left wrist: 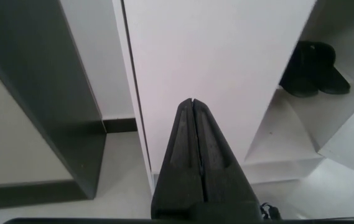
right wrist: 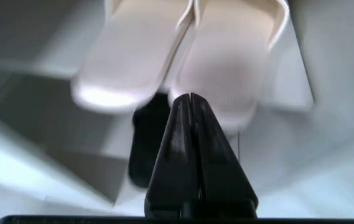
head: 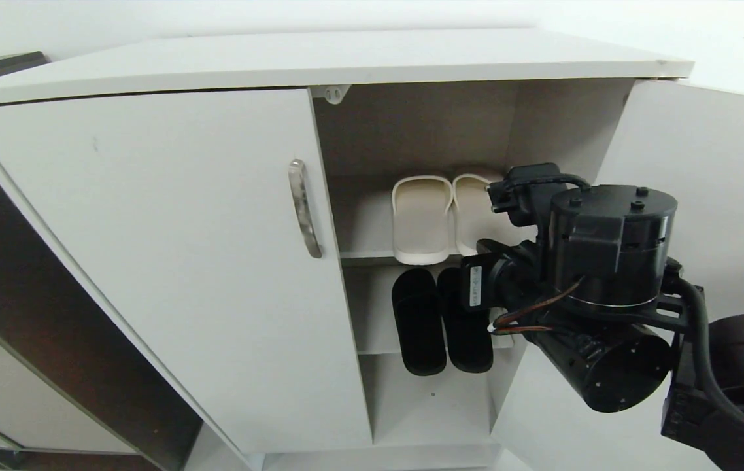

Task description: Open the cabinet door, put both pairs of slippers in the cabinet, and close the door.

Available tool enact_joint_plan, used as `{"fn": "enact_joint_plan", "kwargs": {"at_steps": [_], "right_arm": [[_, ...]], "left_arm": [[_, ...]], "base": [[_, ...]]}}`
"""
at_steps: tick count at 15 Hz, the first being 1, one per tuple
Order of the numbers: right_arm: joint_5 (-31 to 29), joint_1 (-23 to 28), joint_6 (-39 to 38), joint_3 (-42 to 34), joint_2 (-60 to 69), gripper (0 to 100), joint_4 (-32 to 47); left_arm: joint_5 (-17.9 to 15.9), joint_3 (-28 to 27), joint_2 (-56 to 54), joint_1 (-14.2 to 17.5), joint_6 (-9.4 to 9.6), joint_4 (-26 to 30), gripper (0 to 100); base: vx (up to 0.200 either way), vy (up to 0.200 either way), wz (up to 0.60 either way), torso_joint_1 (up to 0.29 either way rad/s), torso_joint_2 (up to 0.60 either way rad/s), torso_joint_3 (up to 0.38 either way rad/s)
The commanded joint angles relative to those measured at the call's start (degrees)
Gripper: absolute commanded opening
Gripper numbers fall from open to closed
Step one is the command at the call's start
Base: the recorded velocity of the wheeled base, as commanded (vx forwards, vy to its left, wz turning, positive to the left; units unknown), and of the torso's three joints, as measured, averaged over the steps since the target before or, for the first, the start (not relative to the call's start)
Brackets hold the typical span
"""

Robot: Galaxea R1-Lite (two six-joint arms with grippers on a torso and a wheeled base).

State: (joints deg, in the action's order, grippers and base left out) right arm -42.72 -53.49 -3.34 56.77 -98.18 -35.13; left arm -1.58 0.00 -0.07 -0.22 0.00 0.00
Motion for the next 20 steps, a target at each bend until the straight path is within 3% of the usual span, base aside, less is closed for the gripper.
{"fn": "enact_joint_plan", "kwargs": {"at_steps": [1, 17, 20], "right_arm": [[0.0, 0.0, 0.0, 0.0, -0.3, 0, 0.0], [0.0, 0.0, 0.1, -1.7, -0.2, 0, 0.0], [-0.1, 0.1, 0.4, -2.4, 0.0, 0, 0.0]], "left_arm": [[0.0, 0.0, 0.1, 0.0, 0.0, 0.0, 0], [0.0, 0.0, 0.1, 0.0, -0.09, 0.0, 0], [0.0, 0.0, 0.1, 0.0, -0.09, 0.0, 0]], "base": [[-0.2, 0.0, 0.0, 0.002, 0.0, 0.002], [-0.2, 0.0, 0.0, 0.002, 0.0, 0.004], [0.0, 0.0, 0.0, 0.0, 0.0, 0.0]]}}
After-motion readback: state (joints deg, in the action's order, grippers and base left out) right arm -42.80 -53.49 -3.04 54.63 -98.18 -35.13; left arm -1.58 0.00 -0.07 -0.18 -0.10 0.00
